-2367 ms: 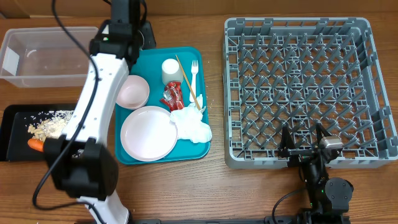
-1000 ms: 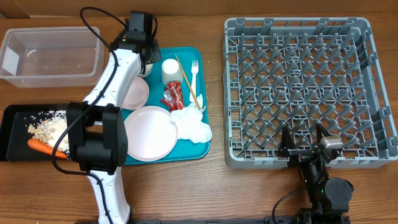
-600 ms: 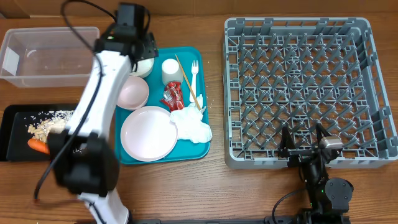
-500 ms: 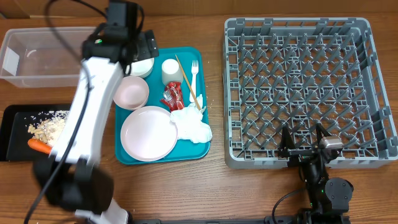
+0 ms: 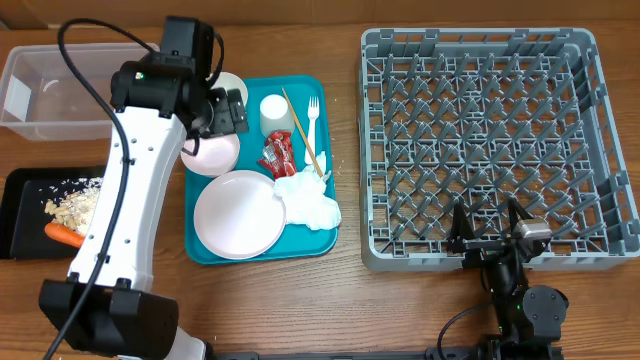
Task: Sort waste into correct bins and load items into the dishwasher rack
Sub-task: 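Lower the white bowl onto the teal tray and open the left gripper, then reach the left gripper down to the crumpled white napkin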
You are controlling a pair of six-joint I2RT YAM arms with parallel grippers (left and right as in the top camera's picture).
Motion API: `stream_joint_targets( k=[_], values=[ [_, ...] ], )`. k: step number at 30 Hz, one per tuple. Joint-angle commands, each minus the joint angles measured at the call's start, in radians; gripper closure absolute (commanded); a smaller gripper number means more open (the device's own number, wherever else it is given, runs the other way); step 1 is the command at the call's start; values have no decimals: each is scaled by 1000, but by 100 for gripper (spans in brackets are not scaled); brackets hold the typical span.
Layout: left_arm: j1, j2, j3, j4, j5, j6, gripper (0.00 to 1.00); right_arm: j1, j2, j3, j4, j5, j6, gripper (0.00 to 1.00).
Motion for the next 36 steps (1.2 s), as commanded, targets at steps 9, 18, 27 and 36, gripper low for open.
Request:
stream_joint_targets(
  k=[9,18,27,36],
  values=[
    [-113,9,-18,-11,245,192,0,-4,-9,-10,4,10,-6,0],
    [-280,11,-189,72,241,126,0,-4,-9,-10,4,10,-6,0],
    [-359,13,-394,307,211,130,3,-4,-9,-10,4,10,-6,0],
    [-359,22,-478,395,21,85,6,-4,-9,-10,4,10,-6,0]
  ],
)
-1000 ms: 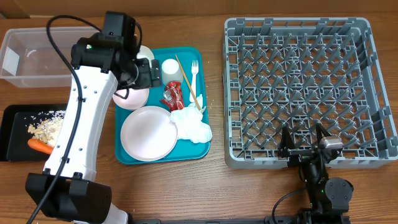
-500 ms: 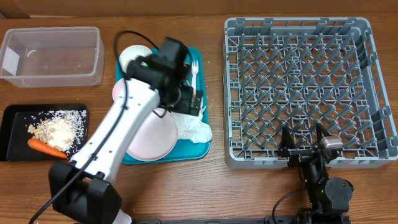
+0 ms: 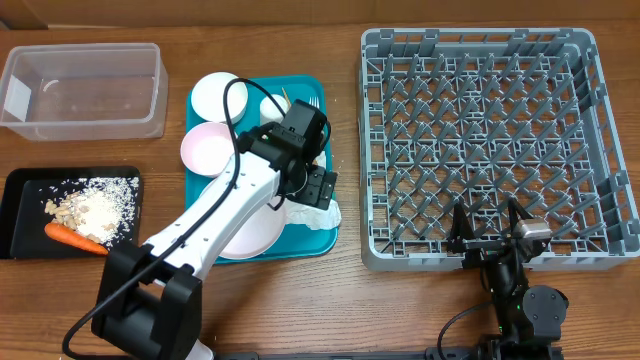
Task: Sort waste into correct bins and load items into the dishwasher rack
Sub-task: 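Reach the left gripper down to the crumpled white napkin, then close the left gripper on the napkin and lift it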
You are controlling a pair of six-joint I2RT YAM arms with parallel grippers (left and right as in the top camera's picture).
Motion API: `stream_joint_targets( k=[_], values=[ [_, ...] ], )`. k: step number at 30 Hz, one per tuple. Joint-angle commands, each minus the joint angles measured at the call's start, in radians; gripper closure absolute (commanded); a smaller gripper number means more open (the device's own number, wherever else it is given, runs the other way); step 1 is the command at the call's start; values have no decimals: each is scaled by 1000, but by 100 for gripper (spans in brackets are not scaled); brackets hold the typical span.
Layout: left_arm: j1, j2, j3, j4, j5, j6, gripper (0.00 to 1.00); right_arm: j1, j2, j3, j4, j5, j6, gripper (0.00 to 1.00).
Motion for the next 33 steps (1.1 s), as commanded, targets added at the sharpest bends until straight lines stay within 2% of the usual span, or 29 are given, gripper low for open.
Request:
stream_joint_targets(
  k=[1,16,21,26,29,33],
  values=[
    [-1,10,-25,35,-132,-39,7,-4,-9,-10,4,10,-6,0],
    [-1,147,-31,84,-148,-38,6,-4,-9,-10,4,10,-6,0],
    [-1,147,-31,117,-148,-21,9,-4,-9,-10,4,10,-6,0],
    [-1,148,-31,135,-155,3,22,-4,-9,-10,4,9,-6,0],
    [-1,148,-31,136,-155,3,41,-4,-9,-10,4,10,-6,0],
    [-1,148,-27,116,-155,3,55,-4,-9,-10,4,10,-6,0]
  ],
)
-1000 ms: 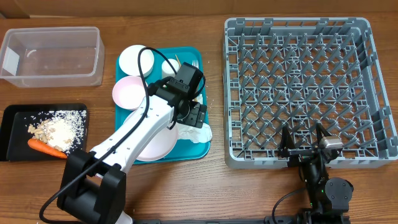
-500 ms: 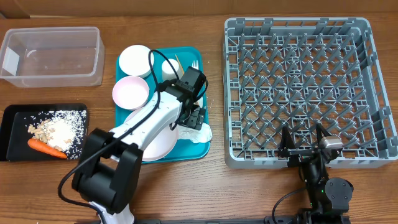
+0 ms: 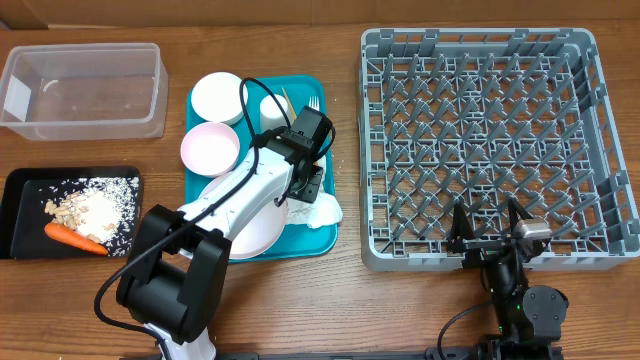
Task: Sort waste into correct bins and load items into the dishwasher rack
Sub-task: 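Close the left gripper on the napkin and lift it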
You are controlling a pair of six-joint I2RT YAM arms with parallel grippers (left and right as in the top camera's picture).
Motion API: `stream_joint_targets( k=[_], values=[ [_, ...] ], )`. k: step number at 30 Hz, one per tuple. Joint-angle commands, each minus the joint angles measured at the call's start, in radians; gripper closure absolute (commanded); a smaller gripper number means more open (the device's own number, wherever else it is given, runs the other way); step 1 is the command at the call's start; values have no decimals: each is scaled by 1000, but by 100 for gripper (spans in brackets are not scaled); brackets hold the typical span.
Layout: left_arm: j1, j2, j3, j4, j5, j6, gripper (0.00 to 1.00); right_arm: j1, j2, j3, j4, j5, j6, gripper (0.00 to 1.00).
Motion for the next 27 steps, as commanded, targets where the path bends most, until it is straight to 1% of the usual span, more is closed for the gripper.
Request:
stream_joint_targets(
  k=[1,3,6,8,9,22,27],
  values=[
    [-1,7,6,-18,-16,6,58,-4,-9,-10,4,10,-6,0],
    [-1,7,18,-33,-16,1,66,-4,-9,-10,4,10,-6,0],
    [-1,7,50,-62,-15,-2,85,-4,-9,-10,4,10,-6,0],
    [-1,7,77,-83,-16,-15,94,-4,-9,-10,4,10,-6,0],
    [-1,7,90,-92,-15,-19,96,-4,-9,-10,4,10,-6,0],
    [0,7,229,-169,-14,-75,96,-4,-9,-10,4,10,-6,0],
    [0,7,301,-222,-15,-100,96,-4,-9,-10,4,10,-6,0]
  ],
)
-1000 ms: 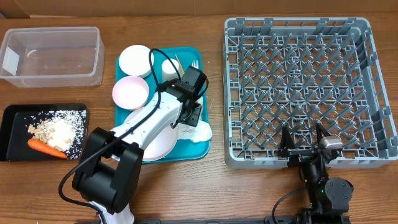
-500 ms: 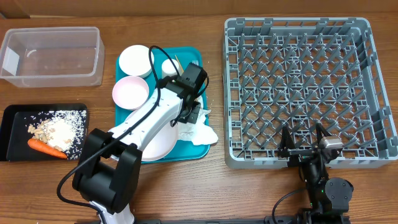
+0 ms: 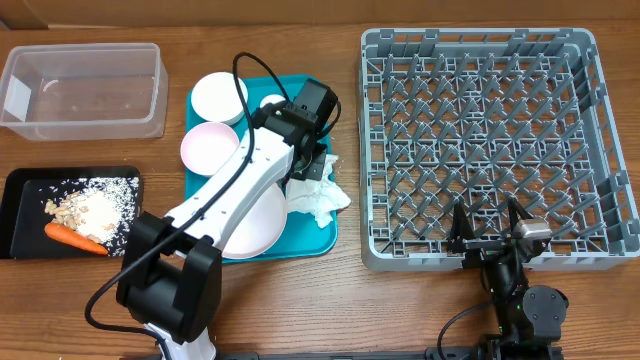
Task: Sort waste into correct bins and load items into the dishwasher rack
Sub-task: 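Close the left gripper on the napkin and lift it, then carry the napkin left and drop it into the clear plastic bin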
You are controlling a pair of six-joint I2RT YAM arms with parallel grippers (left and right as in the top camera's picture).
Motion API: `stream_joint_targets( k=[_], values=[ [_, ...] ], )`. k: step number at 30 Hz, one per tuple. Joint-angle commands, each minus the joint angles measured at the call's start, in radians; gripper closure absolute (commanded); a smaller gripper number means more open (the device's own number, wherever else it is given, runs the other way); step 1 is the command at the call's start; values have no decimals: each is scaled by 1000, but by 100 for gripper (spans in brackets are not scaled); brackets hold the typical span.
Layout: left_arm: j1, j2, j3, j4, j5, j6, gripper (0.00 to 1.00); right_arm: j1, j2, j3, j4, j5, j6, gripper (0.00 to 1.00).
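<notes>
My left gripper (image 3: 314, 166) hangs over the right side of the teal tray (image 3: 200, 240), apparently shut on the top of a crumpled white napkin (image 3: 322, 197). The napkin hangs over the tray's right edge. Also on the tray are a white bowl (image 3: 216, 97), a pink bowl (image 3: 208, 147), a white plate (image 3: 255, 222) and a white cup (image 3: 271, 102) partly behind the arm. The red wrapper, fork and chopstick are hidden under the arm. The grey dishwasher rack (image 3: 480, 140) is empty. My right gripper (image 3: 488, 228) rests open at the rack's front edge.
A clear plastic bin (image 3: 80, 90) stands at the back left. Below it a black tray (image 3: 25, 215) holds food scraps and a carrot (image 3: 76, 238). My left arm lies diagonally across the teal tray from the front left.
My left gripper has shifted slightly back and right from where it pressed on the napkin. The napkin has changed shape and now reaches past the tray's right edge. The right arm is unchanged.
My left gripper was first over the bowls at the tray's back left. Then it stood above the napkin at the tray's right. Then it was down on the napkin, and now it holds the napkin, which is pulled up and to the right.
</notes>
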Motion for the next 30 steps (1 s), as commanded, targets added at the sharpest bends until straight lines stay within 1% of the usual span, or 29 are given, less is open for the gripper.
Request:
stream_joint_targets(
  k=[1,8,11,14,17,22,24,27,30],
  values=[
    [0,6,87,-34,-14,-44,96,-4,-9,-10,4,9,-6,0],
    [18,6,222,-142,-25,-89,96,-4,-9,-10,4,10,-6,0],
    [36,6,277,-183,-52,-102,96,-4,-9,-10,4,10,-6,0],
    [70,5,333,-225,-99,-129,96,-4,-9,-10,4,10,-6,0],
    [114,2,374,-246,-93,-129,96,-4,-9,-10,4,10,-6,0],
    [240,-8,423,-241,-75,-140,96,-4,-9,-10,4,10,-6,0],
    [315,-8,443,-222,-5,-140,96,-4,-9,-10,4,10,-6,0],
    [447,-8,453,-157,66,-141,96,-4,-9,-10,4,10,-6,0],
    [563,-5,452,-80,67,-182,96,-4,-9,-10,4,10,-6,0]
  ],
)
